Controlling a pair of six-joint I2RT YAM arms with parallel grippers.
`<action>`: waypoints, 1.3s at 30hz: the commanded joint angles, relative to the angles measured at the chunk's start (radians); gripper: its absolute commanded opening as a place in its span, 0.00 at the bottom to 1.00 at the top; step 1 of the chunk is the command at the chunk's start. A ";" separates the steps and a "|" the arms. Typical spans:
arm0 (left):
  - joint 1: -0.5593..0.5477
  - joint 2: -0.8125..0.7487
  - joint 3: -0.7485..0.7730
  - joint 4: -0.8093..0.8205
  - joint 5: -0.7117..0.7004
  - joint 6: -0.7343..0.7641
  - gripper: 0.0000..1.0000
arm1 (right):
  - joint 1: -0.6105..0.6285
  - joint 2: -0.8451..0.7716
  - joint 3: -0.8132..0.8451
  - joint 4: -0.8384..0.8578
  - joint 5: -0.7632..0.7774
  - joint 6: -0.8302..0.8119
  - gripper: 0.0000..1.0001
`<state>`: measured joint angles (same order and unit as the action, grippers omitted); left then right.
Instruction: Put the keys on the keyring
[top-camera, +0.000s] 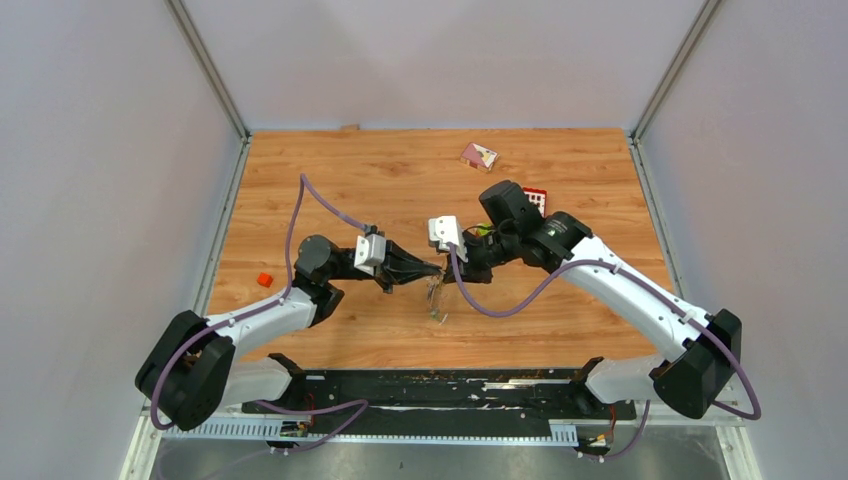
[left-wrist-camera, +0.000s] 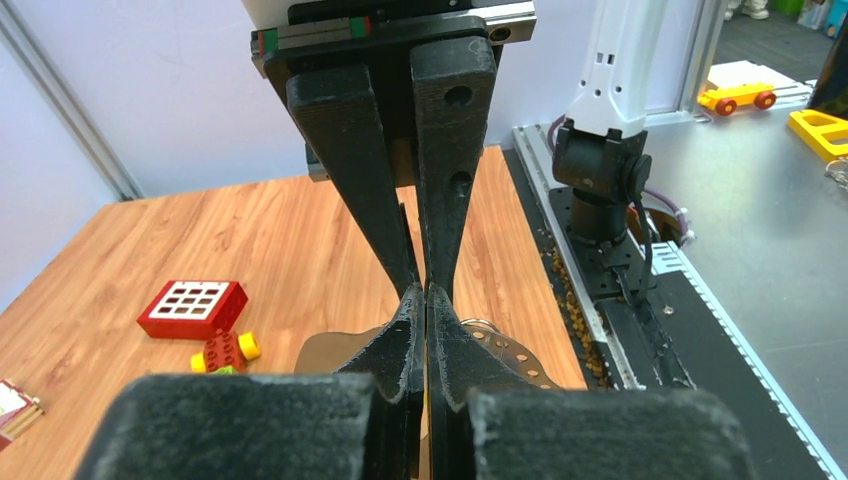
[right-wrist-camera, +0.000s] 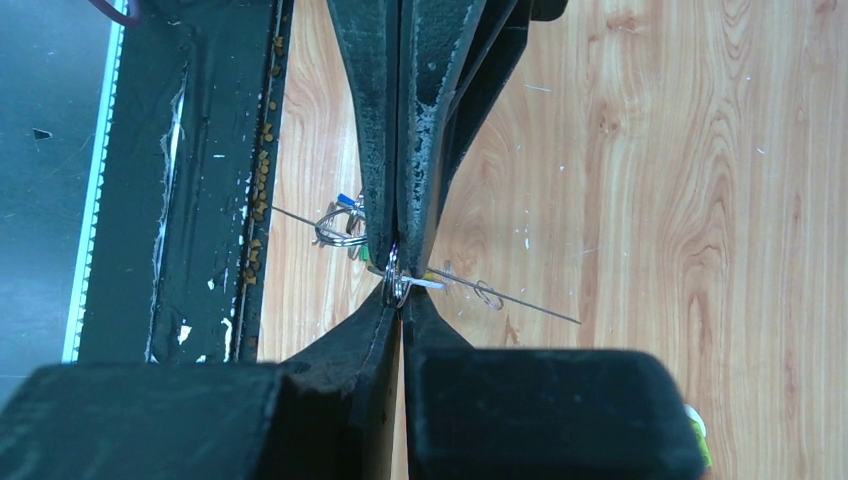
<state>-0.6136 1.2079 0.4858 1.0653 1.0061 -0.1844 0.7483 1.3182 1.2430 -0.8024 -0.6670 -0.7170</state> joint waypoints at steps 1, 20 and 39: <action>-0.005 -0.016 0.002 0.131 0.024 -0.037 0.00 | -0.003 -0.001 -0.006 0.047 -0.036 -0.021 0.04; -0.004 -0.002 0.002 0.120 0.017 -0.036 0.00 | -0.007 -0.158 -0.028 0.081 -0.004 -0.033 0.34; -0.004 0.011 0.005 0.117 0.007 -0.040 0.00 | -0.005 -0.105 -0.022 0.125 -0.074 0.007 0.26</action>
<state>-0.6140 1.2194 0.4782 1.1198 1.0302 -0.2222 0.7444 1.2098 1.2034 -0.7311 -0.6945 -0.7246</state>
